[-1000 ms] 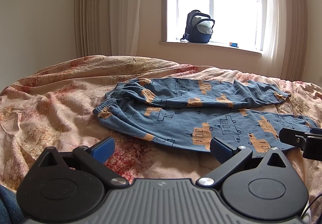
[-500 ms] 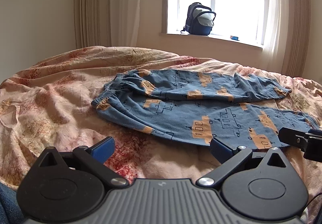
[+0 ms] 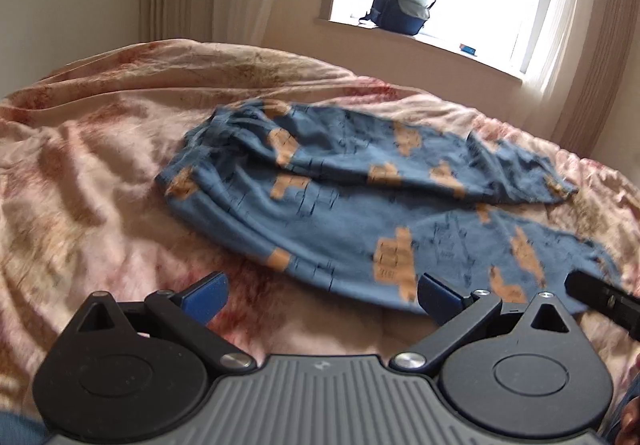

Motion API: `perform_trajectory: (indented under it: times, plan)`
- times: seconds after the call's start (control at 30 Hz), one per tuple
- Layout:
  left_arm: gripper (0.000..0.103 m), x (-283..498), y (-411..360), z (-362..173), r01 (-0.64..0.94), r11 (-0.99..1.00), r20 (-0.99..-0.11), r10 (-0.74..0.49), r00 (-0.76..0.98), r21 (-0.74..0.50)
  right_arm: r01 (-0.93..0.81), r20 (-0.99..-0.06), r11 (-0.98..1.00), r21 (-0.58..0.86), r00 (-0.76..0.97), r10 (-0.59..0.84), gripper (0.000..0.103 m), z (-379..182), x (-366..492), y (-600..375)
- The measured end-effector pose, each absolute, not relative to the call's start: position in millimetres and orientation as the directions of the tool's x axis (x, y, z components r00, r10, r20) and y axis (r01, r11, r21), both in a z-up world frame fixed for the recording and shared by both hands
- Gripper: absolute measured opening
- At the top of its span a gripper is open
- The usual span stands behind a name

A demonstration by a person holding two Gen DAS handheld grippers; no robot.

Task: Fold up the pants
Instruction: 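Grasp the waistband of the blue pants with the left and right grippers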

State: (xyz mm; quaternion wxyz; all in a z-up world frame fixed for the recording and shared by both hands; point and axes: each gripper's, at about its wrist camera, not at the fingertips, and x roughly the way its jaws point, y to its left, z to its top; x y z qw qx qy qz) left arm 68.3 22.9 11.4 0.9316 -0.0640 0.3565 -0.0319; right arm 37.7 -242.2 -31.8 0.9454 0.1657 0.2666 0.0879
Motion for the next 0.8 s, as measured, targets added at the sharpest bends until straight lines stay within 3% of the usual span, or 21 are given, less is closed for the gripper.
perform_trajectory:
  times: [0.13,0.23,0.3,0.37,0.5,0.6,0.73,0.8]
  plan:
    - [0.103,123,42,36,0.089,0.974,-0.613,-0.199,0.765,-0.206,-0.2,-0.504,0.928,0.315,0.793,0.342,0.103,-19,79,-250]
    - [0.103,184,60,38,0.142,0.943,-0.655,-0.312,0.688,-0.301,-0.281,-0.544,0.92,0.271,0.744,0.388,0.103,-13,126,-255]
    - [0.103,222,68,33,0.144,0.941,-0.679,-0.323,0.659,-0.307,-0.344,-0.562,0.908,0.238,0.714,0.418,0.103,-12,161,-255]
    - [0.103,256,71,31,0.145,0.964,-0.675,-0.258,0.691,-0.221,-0.4,-0.562,0.899,0.18,0.708,0.427,0.103,-13,195,-254]
    - [0.103,326,67,28,0.207,0.976,-0.645,-0.117,0.755,0.065,-0.492,-0.583,0.86,0.133,0.663,0.469,0.103,-19,271,-246]
    - [0.103,374,63,14,0.357,0.909,-0.666,-0.131,0.735,0.215,-0.515,-0.629,0.851,0.1,0.63,0.456,0.103,-28,328,-237]
    - [0.103,418,73,-7,0.455,0.862,-0.738,-0.156,0.656,0.222,-0.57,-0.659,0.816,-0.095,0.65,0.378,0.102,-43,378,-221]
    - [0.103,436,80,-19,0.471,0.862,-0.786,-0.157,0.599,0.186,-0.592,-0.686,0.799,-0.106,0.625,0.372,0.099,-53,398,-220]
